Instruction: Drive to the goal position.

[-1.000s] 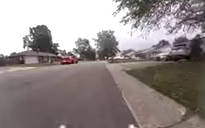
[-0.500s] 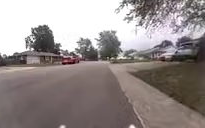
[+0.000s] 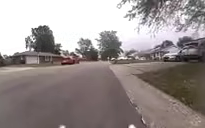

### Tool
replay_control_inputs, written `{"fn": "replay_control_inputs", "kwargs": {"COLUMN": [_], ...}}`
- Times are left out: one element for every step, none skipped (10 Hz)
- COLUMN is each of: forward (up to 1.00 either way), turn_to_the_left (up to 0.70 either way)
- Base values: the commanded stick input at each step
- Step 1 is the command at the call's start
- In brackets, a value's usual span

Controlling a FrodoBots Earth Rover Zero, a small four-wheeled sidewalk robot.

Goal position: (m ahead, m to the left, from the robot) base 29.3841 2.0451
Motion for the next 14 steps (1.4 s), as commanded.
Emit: {"fn": "replay_control_inputs", "kwargs": {"forward": [1.0, 1.0, 1.0, 1.0, 1.0, 1.0, 1.0, 1.0, 1.0, 1.0, 1.0, 1.0, 1.0, 1.0], "turn_to_the_left": [0.0, 0.0, 0.0, 0.0, 0.0, 0.0, 0.0, 0.0, 0.0, 0.0, 0.0, 0.0, 0.0, -0.3]}}
